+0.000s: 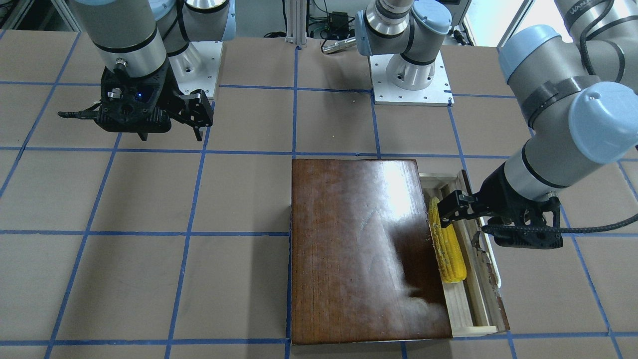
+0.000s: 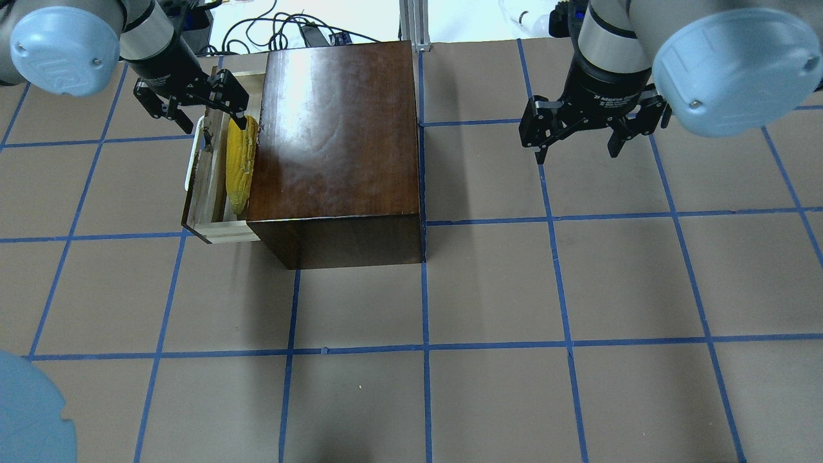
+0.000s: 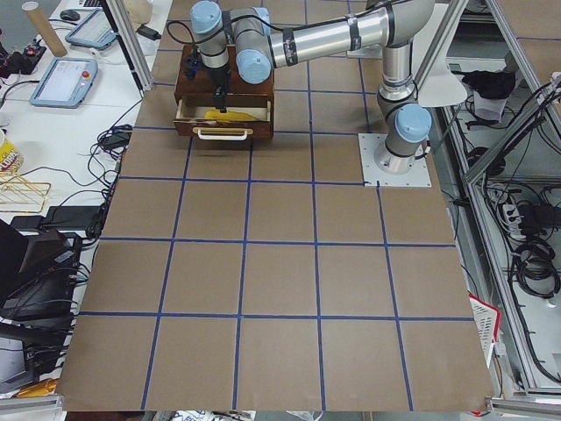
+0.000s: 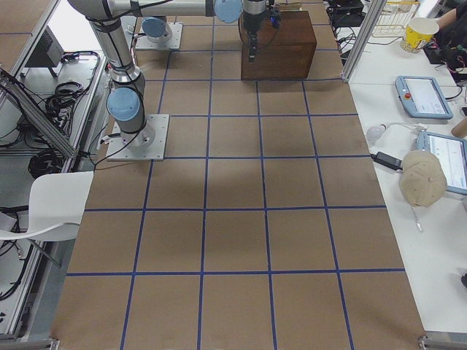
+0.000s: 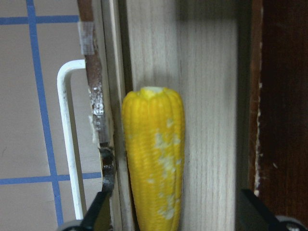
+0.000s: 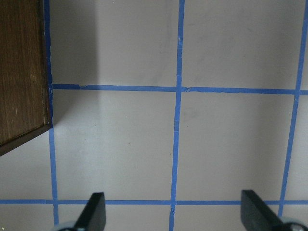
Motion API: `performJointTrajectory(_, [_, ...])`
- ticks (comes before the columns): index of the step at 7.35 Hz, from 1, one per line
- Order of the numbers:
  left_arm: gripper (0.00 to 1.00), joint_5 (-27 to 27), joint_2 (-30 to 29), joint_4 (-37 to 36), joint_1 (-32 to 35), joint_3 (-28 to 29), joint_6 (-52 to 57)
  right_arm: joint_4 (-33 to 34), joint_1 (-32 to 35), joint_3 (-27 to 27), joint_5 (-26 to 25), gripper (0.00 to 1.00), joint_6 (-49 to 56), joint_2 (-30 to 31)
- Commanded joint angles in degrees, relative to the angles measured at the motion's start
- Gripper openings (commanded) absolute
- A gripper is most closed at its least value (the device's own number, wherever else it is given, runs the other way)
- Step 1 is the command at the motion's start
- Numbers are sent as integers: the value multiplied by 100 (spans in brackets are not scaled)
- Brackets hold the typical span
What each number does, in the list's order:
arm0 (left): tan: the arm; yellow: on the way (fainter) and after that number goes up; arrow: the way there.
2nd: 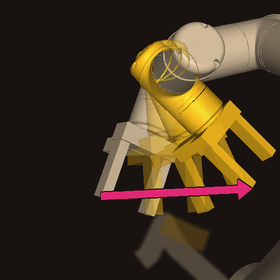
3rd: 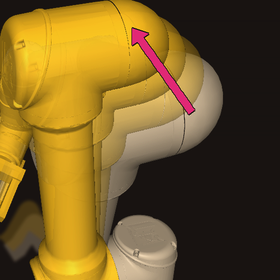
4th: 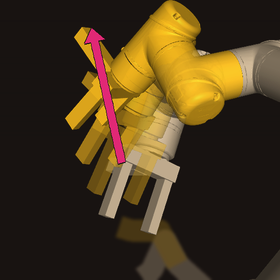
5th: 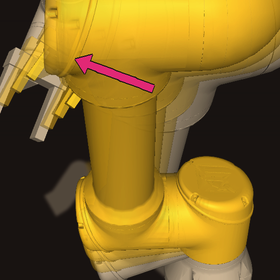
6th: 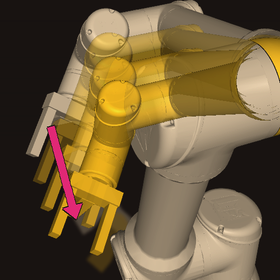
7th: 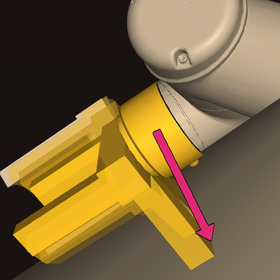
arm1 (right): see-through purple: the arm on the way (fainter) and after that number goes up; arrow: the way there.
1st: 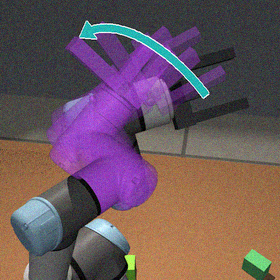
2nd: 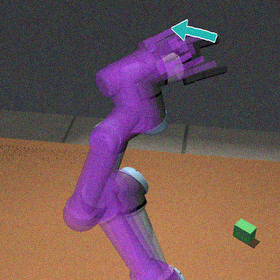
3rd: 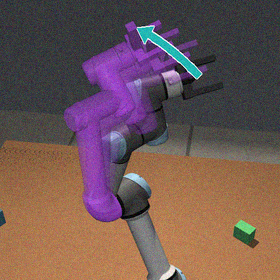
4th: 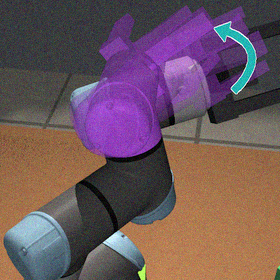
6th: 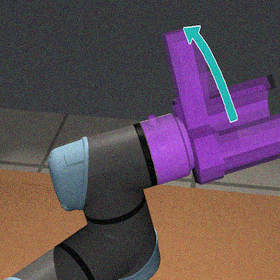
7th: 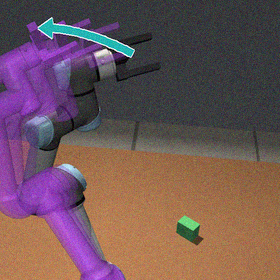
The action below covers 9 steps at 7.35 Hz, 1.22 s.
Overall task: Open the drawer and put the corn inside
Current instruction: 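Open the left gripper and raise it off the corn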
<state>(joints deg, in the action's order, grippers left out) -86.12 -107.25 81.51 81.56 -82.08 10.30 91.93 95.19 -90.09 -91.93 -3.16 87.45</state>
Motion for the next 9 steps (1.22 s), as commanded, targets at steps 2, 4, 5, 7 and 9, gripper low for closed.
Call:
performJointTrajectory(2, [100, -115, 791, 576, 167, 52, -141, 0, 0, 0, 0, 100, 0, 0])
performJointTrajectory(4, [100, -492, 1117, 577, 517, -62, -449, 0, 0, 0, 0, 100, 0, 0])
performJointTrajectory(5, [100, -502, 1249, 603, 623, -98, -459, 0, 0, 0, 0, 100, 0, 0])
performJointTrajectory(7, [100, -476, 1486, 866, 642, -307, -459, 0, 0, 0, 0, 100, 0, 0])
performJointTrajectory(9, [100, -467, 1741, 806, 590, -494, -450, 0, 0, 0, 0, 100, 0, 0])
